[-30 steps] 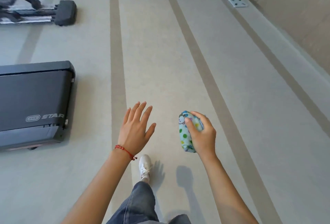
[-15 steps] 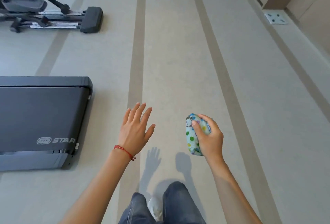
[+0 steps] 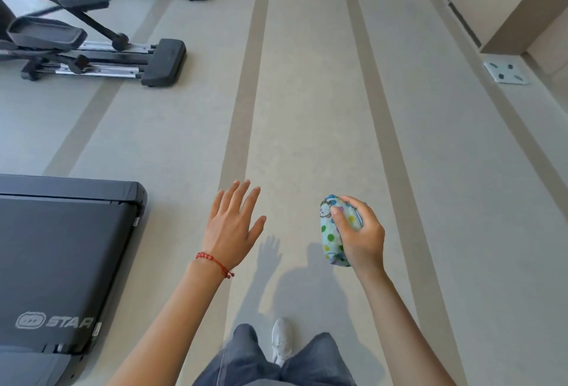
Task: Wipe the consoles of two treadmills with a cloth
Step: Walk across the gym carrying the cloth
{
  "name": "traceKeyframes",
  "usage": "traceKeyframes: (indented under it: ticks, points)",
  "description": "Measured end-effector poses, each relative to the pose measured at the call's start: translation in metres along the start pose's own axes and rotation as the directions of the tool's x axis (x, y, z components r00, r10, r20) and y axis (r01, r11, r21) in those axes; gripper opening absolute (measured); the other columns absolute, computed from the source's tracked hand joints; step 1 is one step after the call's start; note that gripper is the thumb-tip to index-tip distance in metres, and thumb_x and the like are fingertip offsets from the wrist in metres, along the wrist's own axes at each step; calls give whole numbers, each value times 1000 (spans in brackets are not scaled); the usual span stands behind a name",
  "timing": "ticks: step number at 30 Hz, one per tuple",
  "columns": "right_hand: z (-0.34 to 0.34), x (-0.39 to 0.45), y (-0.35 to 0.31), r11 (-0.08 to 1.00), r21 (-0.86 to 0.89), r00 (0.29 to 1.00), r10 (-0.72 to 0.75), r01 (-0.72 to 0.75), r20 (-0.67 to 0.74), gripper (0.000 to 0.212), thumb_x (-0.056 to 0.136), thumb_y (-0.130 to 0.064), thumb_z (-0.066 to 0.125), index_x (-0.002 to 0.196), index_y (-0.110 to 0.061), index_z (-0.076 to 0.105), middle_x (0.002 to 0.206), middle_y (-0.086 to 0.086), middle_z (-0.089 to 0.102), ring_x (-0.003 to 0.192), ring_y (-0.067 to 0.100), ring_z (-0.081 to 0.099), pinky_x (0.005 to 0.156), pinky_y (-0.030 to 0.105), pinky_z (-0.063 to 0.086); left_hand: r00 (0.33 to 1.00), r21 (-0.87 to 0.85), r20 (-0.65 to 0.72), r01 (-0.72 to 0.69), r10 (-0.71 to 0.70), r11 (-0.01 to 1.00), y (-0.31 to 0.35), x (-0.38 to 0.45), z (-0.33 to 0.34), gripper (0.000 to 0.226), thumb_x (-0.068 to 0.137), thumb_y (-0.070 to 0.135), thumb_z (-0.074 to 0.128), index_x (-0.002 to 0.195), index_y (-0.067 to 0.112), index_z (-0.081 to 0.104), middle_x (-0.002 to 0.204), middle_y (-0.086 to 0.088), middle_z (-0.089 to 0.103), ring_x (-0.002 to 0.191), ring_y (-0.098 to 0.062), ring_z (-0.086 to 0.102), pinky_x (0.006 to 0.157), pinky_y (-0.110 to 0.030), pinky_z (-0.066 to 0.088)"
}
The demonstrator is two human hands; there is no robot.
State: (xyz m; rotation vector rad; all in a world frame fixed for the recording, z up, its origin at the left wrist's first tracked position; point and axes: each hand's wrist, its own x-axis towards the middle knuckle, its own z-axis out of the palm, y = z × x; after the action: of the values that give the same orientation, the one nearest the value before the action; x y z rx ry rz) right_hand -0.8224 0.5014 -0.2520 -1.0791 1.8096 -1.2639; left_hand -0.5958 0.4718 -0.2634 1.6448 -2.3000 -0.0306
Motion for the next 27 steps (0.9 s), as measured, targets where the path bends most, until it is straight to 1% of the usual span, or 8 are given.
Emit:
traceKeyframes:
  ticks: [4, 8, 11, 14, 19, 22, 25, 27]
  points:
    - [17, 83, -17, 1000, -7, 1000, 0, 0, 6, 24, 73, -43, 60, 96, -37, 62, 104, -6, 62, 92, 3, 59, 78, 21, 48, 1000, 10, 4, 21, -22, 1000, -11, 83, 12, 55, 90, 43, 34, 126, 6, 54, 128, -17, 55, 120, -36, 48, 100, -51, 35]
    - [41, 166, -23, 999, -24, 999, -40, 40, 8, 28, 74, -44, 60, 99, -32, 63, 104, -6, 63, 92, 3, 60, 78, 18, 47, 1000, -17, 6, 13, -13, 1000, -30, 167, 35, 61, 97, 50, 20, 129, 8, 50, 131, -16, 53, 123, -34, 44, 101, -50, 35]
    - [63, 237, -26, 997, -37, 998, -61, 60, -12, 27, 76, -42, 62, 101, -29, 64, 104, -5, 63, 92, 4, 60, 77, 13, 46, 1000, -30, -17, -7, 6, 1000, -50, 241, 57, 57, 94, 47, 30, 129, 7, 51, 131, -15, 53, 125, -34, 43, 102, -49, 35]
    - [89, 317, -37, 998, -33, 998, -60, 59, -33, 18, 83, -29, 67, 101, -28, 64, 106, -3, 63, 93, 5, 60, 74, 6, 45, 999, -31, -28, -16, 16, 999, -72, 322, 73, 54, 90, 42, 36, 128, 7, 52, 131, -15, 53, 124, -33, 44, 102, -49, 36]
    - [124, 440, -71, 997, -39, 996, -67, 65, -51, 18, 84, -27, 67, 102, -28, 64, 106, -3, 63, 92, 4, 60, 76, 8, 46, 998, -13, -40, -49, 48, 999, -103, 456, 84, 53, 89, 41, 37, 126, 6, 53, 130, -15, 54, 123, -34, 45, 102, -48, 35]
    - [139, 502, -85, 997, -34, 996, -74, 72, -44, 19, 83, -29, 68, 102, -26, 64, 106, -2, 63, 92, 4, 60, 75, 10, 47, 998, -12, -46, -46, 45, 999, -115, 524, 94, 53, 89, 40, 38, 127, 6, 52, 131, -16, 53, 124, -34, 44, 102, -48, 34]
    - [152, 567, -94, 998, -22, 997, -66, 65, -45, 24, 77, -40, 63, 99, -32, 63, 104, -5, 64, 92, 2, 60, 72, 4, 44, 998, -19, -41, -42, 41, 999, -125, 588, 109, 53, 89, 41, 38, 128, 8, 51, 131, -15, 53, 126, -30, 38, 103, -48, 33]
    - [161, 614, -98, 998, -18, 997, -65, 64, -43, 25, 75, -42, 60, 98, -34, 62, 104, -6, 64, 92, 1, 60, 72, 4, 44, 999, -18, -39, -38, 37, 999, -130, 632, 122, 53, 89, 42, 38, 128, 8, 51, 131, -14, 53, 126, -29, 37, 103, -47, 33]
